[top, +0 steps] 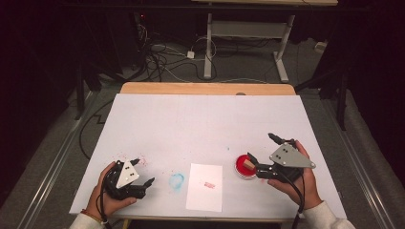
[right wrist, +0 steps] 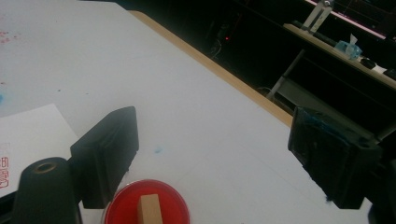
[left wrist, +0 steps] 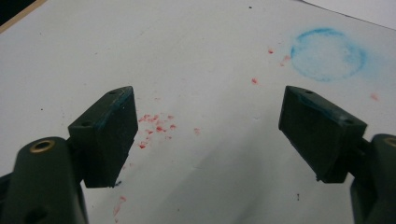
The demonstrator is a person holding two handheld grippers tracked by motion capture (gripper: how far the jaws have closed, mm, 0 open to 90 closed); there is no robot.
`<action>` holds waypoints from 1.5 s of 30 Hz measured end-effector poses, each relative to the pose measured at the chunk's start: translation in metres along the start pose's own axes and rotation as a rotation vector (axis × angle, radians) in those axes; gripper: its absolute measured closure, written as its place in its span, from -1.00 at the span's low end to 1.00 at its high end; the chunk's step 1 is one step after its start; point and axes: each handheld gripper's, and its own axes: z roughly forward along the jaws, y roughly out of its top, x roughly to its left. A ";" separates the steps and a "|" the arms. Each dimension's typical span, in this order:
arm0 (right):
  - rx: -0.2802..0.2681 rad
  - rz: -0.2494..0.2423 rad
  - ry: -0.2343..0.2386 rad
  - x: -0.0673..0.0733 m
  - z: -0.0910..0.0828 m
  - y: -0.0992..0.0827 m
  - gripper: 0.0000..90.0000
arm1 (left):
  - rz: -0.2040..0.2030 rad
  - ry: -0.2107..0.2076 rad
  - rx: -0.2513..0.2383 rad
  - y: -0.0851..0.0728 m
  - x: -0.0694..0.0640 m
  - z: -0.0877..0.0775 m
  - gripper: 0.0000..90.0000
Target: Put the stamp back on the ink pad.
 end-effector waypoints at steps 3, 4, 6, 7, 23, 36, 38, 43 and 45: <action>-0.004 -0.003 -0.009 -0.002 -0.003 -0.002 -0.63 | -0.002 -0.001 -0.002 0.000 0.000 -0.001 -0.58; -0.005 0.000 -0.009 -0.002 -0.005 -0.003 -0.63 | -0.001 0.000 0.000 0.000 0.000 0.000 -0.59; -0.013 0.000 -0.011 -0.002 -0.007 -0.005 -0.63 | 0.001 -0.003 0.000 0.000 0.000 0.000 -0.59; -0.013 0.000 -0.012 -0.003 -0.008 -0.005 -0.63 | 0.001 -0.002 -0.001 0.000 0.000 0.000 -0.59; -0.017 0.000 -0.032 -0.003 -0.021 -0.024 -0.63 | 0.004 -0.003 0.004 0.000 0.000 0.000 -0.59; 0.007 0.010 -0.051 -0.003 -0.030 -0.047 -0.63 | 0.006 -0.005 -0.005 0.003 -0.002 0.001 -0.59; 0.009 0.019 -0.070 -0.004 -0.032 -0.050 -0.62 | 0.007 -0.006 -0.006 0.003 -0.002 0.002 -0.59; 0.036 0.030 -0.071 -0.005 -0.035 -0.060 -0.61 | 0.013 -0.010 -0.010 0.005 -0.003 0.002 -0.59; 0.039 0.024 -0.077 -0.005 -0.035 -0.064 -0.61 | 0.008 -0.010 -0.015 0.006 -0.003 0.003 -0.59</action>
